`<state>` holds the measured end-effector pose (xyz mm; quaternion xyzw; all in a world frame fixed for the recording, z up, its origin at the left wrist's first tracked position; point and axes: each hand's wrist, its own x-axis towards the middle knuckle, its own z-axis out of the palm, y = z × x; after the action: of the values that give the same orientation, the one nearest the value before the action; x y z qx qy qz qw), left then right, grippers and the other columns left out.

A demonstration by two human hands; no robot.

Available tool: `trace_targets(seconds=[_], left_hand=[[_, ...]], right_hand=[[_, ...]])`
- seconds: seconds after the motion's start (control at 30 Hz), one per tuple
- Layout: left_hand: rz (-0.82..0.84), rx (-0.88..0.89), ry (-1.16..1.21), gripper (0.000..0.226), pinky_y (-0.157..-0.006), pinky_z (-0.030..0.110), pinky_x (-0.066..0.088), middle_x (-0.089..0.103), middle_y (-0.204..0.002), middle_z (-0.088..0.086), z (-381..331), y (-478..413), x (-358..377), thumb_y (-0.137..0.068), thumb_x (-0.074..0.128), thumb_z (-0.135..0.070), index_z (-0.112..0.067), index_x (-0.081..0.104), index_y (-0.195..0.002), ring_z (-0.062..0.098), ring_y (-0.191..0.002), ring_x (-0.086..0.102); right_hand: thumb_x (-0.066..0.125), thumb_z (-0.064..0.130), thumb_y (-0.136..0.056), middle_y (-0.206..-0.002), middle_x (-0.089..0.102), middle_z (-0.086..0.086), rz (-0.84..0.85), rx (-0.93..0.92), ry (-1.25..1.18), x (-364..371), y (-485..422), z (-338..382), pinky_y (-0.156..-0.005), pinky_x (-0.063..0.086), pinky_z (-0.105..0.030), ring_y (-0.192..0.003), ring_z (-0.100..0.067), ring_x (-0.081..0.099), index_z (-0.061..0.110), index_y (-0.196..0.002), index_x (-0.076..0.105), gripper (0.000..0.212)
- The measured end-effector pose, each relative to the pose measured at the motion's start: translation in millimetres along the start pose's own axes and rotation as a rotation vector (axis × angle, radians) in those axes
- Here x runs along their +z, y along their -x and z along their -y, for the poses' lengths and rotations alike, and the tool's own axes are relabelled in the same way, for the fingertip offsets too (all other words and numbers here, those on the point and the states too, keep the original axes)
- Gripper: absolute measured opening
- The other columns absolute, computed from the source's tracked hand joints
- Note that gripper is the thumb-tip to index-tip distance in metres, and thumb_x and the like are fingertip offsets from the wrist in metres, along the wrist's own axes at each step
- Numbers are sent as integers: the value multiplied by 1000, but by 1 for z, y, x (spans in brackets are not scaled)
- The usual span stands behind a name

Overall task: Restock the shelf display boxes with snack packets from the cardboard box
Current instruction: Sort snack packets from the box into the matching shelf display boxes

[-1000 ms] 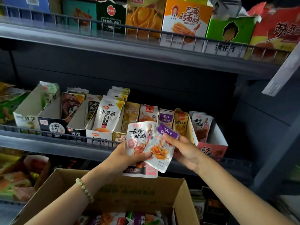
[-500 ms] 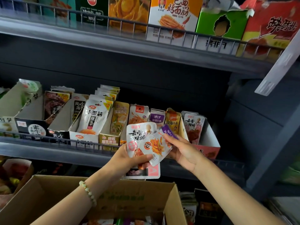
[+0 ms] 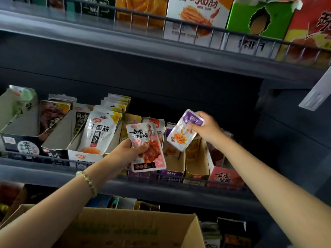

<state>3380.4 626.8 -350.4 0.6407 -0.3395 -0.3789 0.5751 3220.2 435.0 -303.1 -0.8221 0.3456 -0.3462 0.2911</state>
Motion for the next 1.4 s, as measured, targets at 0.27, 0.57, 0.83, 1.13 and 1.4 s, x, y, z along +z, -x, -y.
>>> trace_targets(seconds=[0.27, 0.57, 0.83, 1.13, 1.4], left_hand=[[75, 17, -67, 21, -75, 34, 55, 74, -93, 3, 12, -11, -13, -87, 67, -19, -18, 56, -104, 19, -83, 72], [170, 53, -113, 37, -70, 22, 55, 73, -101, 0, 19, -15, -10, -85, 68, -13, -22, 52, -117, 12, -88, 72], [191, 157, -93, 22, -75, 18, 54, 75, -95, -7, 25, -8, 1, -87, 65, -19, -19, 61, -109, 8, -89, 71], [369, 192, -214, 18, -75, 19, 55, 75, -94, -7, 12, 2, 47, -86, 66, -27, -18, 65, -101, 6, -90, 71], [518, 266, -116, 18, -74, 24, 59, 76, -89, 3, -9, 9, 104, -80, 70, -21, -6, 69, -91, 17, -88, 72]], right_hand=[[76, 13, -78, -105, 60, 0, 209, -137, 306, 46, -27, -21, -70, 47, -25, -94, -16, 59, 19, -112, 55, 40], [75, 17, -80, -111, 54, 4, 104, -228, 404, 54, -29, -37, -70, 49, -22, -100, -13, 54, 22, -112, 53, 39], [54, 27, -96, -105, 58, 6, -13, -220, 16, 47, 0, -16, -82, 42, -20, -95, -7, 54, 15, -106, 61, 17], [76, 21, -78, -105, 72, -5, 323, 129, -352, 1, 52, -11, -86, 55, -30, -95, -19, 70, 14, -117, 61, 42], [66, 17, -82, -91, 73, -6, 295, 391, -707, -67, 72, -44, -70, 59, -28, -79, -16, 71, 13, -109, 65, 28]])
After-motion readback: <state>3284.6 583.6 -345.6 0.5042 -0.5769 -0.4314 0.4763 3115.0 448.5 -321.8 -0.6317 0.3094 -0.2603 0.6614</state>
